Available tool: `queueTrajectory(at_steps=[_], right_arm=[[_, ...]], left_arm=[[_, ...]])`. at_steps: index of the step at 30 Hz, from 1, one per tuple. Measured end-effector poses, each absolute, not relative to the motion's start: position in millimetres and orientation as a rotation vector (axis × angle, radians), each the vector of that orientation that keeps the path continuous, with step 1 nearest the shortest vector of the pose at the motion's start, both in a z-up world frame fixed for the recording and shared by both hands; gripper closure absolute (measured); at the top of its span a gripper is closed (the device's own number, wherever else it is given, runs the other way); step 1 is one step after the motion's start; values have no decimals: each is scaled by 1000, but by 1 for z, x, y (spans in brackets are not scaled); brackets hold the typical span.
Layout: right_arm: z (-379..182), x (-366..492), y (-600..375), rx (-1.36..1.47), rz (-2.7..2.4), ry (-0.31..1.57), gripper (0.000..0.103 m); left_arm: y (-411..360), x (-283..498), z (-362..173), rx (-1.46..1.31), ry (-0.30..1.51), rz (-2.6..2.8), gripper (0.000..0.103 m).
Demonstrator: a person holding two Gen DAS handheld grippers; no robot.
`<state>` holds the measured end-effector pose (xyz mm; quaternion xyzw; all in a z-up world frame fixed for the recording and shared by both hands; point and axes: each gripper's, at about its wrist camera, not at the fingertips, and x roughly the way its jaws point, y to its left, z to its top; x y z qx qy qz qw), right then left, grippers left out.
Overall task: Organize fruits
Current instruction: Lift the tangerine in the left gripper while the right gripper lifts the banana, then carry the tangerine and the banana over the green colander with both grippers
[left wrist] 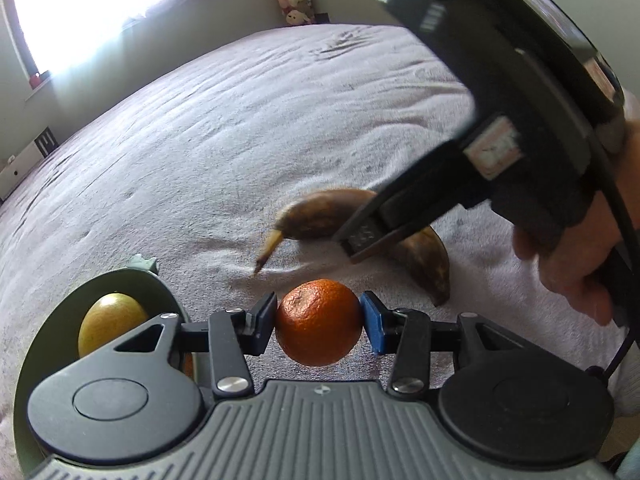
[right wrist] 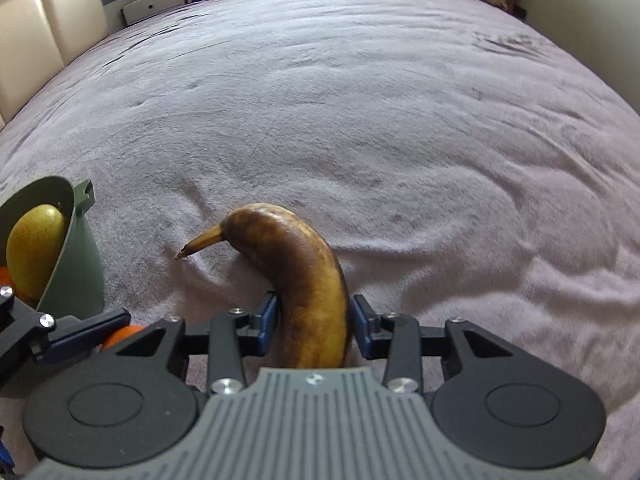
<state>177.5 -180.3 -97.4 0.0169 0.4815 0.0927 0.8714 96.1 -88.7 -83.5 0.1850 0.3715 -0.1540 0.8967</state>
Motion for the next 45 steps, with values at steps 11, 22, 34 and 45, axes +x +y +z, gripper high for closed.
queueTrajectory(at_steps=[11, 22, 34, 45], right_arm=[[-93, 159, -209, 259, 139, 1106, 68], [-60, 140, -207, 380, 177, 1063, 68], [-3, 125, -168, 366, 316, 935, 68], [11, 123, -106, 328, 472, 917, 68]], left_arm=[[-65, 85, -49, 229, 761, -305, 52], [-36, 75, -18, 118, 757, -251, 52], [18, 72, 9, -32, 791, -171, 52], [75, 72, 6, -141, 859, -88, 52]])
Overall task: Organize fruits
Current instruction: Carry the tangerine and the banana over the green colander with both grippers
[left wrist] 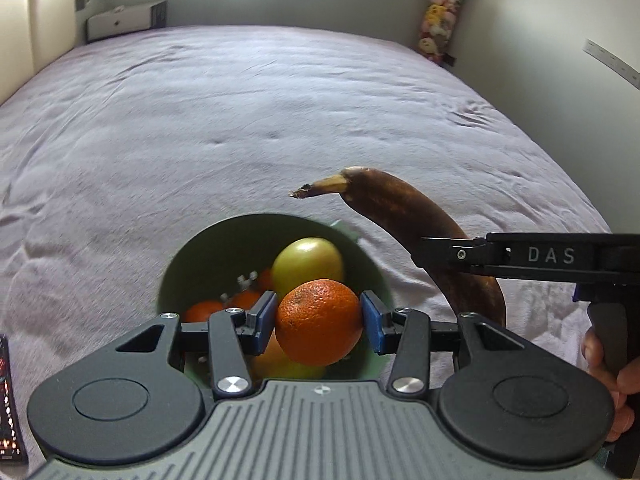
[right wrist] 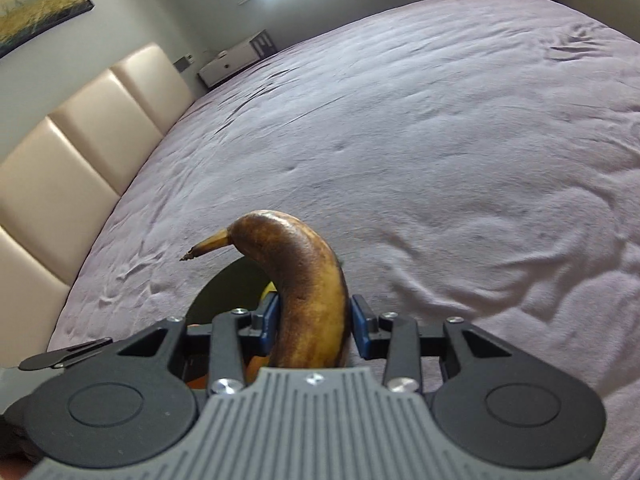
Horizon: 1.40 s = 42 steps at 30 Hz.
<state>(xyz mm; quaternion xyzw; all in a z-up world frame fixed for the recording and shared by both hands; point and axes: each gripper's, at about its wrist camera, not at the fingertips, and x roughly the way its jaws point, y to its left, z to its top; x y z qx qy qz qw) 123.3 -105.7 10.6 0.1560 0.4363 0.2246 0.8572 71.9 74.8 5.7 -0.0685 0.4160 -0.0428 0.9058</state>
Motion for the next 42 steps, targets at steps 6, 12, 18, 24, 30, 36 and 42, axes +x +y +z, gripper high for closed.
queueTrajectory(at_steps=[6, 12, 18, 24, 30, 36, 42], right_arm=[[1, 128, -79, 300, 533, 933, 68], [-11, 133, -54, 250, 570, 952, 68], [-24, 137, -34, 161, 573, 956, 68], [-26, 136, -14, -21, 575, 876, 68], [-27, 138, -7, -86, 592, 835, 68], [-28, 138, -13, -65, 593, 839, 68], [-27, 139, -20, -27, 589, 843, 68]], left_arm=[[96, 73, -6, -191, 917, -67, 52], [113, 75, -21, -240, 983, -46, 52], [121, 81, -33, -269, 1018, -45, 52], [124, 87, -44, -275, 1071, -17, 52], [123, 94, -50, -280, 1095, -29, 51], [129, 97, -52, -314, 1103, -31, 51], [140, 92, -48, -362, 1080, -20, 47]])
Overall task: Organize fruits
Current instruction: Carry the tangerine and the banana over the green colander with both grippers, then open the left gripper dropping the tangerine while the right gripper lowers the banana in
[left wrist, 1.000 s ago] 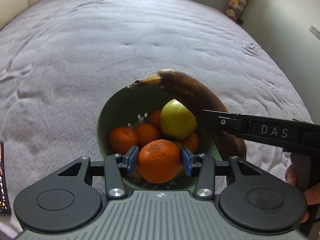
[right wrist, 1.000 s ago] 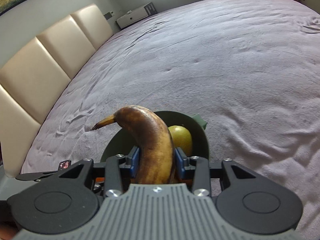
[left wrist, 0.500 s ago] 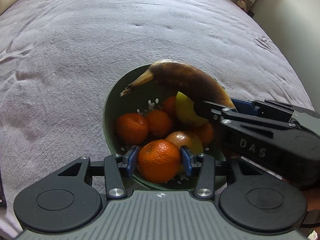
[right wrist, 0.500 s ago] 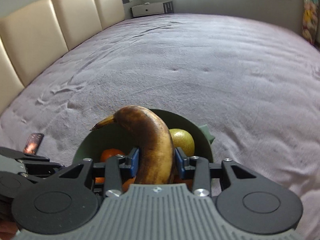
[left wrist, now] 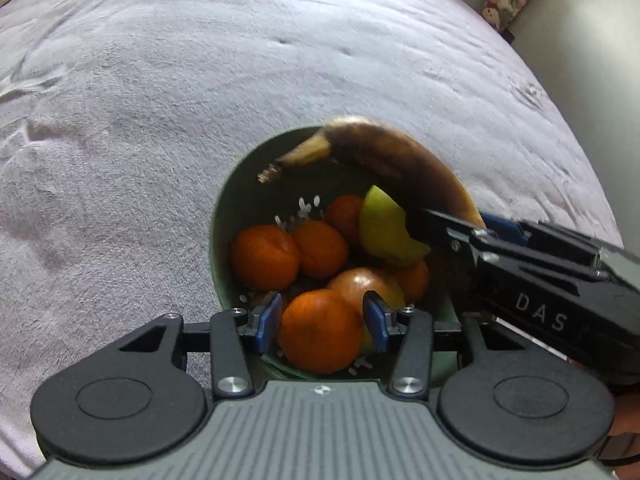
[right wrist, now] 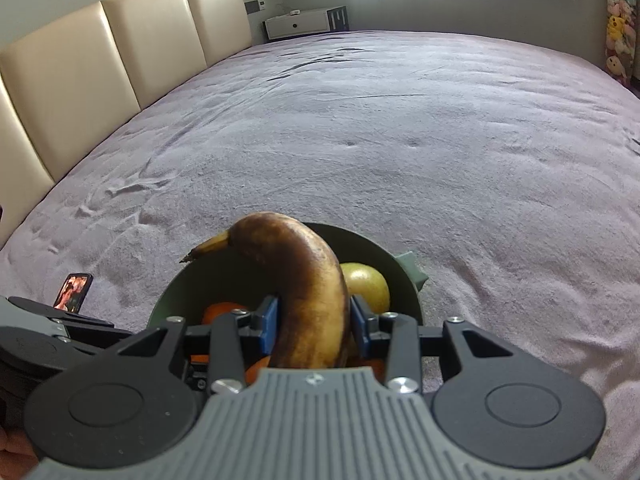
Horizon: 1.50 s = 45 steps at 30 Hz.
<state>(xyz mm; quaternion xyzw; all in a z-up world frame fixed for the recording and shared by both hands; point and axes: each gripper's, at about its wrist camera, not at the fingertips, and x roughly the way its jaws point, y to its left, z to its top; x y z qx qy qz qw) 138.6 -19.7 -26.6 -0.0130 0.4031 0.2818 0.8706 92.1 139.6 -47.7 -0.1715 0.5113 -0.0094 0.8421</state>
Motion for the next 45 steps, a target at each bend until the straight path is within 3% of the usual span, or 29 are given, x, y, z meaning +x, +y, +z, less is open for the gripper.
queueTrajectory(at_steps=[13, 24, 34, 45], right_arm=[[-26, 121, -3, -100, 572, 847, 68], [-45, 100, 23, -338, 510, 751, 68], [-50, 107, 16, -309, 533, 793, 67], [-38, 110, -1, -240, 532, 804, 46]], left_arm=[[156, 82, -14, -369, 910, 148, 46], [140, 87, -21, -345, 936, 109, 46], [134, 91, -29, -330, 971, 95, 46], [123, 93, -27, -295, 964, 68, 44]])
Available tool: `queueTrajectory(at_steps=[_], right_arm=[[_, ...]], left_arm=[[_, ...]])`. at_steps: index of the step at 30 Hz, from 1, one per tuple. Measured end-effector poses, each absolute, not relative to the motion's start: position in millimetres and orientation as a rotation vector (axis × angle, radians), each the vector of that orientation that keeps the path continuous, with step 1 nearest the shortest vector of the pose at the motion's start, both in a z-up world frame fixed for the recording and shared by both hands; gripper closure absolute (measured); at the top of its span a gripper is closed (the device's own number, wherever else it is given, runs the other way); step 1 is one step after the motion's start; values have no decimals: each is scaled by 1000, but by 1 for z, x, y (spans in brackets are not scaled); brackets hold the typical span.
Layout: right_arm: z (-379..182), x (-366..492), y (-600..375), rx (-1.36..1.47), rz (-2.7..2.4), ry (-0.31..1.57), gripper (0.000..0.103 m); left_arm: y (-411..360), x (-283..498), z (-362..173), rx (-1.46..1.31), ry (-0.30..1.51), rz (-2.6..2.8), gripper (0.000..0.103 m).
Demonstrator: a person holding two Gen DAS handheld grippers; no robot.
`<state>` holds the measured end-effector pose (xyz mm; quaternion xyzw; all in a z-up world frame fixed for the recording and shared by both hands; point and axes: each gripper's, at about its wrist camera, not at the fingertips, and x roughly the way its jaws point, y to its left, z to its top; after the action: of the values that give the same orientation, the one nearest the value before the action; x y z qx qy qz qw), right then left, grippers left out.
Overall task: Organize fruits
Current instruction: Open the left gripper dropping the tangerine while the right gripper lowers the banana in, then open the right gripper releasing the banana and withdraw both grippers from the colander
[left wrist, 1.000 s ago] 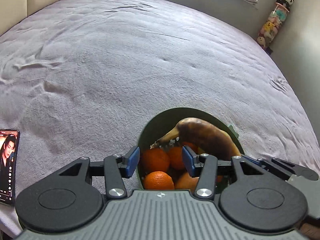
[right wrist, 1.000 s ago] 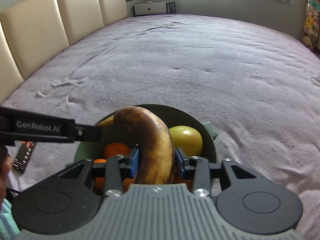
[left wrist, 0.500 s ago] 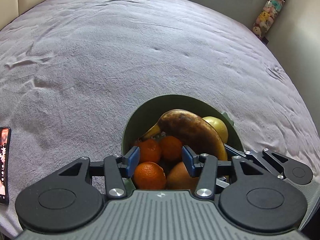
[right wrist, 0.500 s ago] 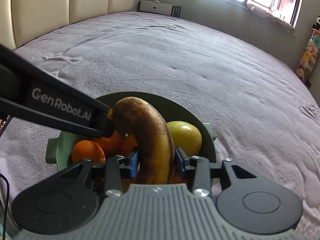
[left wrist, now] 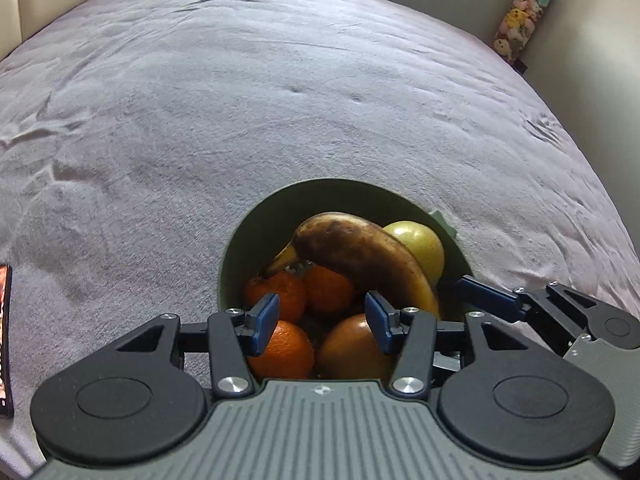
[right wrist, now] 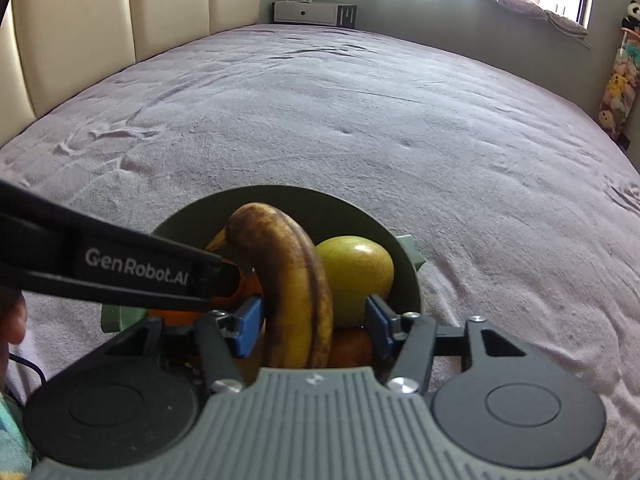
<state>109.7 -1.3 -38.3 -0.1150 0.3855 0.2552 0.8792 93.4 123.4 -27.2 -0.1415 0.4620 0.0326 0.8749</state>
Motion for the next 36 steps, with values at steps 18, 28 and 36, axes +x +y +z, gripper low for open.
queueTrajectory(at_steps=[18, 28, 36], right_arm=[[14, 101, -60, -155, 316, 710, 12], [41, 69, -90, -99, 283, 632, 6], [52, 45, -104, -70, 305, 610, 4]], left_arm=[[83, 63, 27, -139, 708, 42, 27], [66, 42, 51, -43, 592, 57, 14], [47, 25, 56, 99, 568, 37, 13]])
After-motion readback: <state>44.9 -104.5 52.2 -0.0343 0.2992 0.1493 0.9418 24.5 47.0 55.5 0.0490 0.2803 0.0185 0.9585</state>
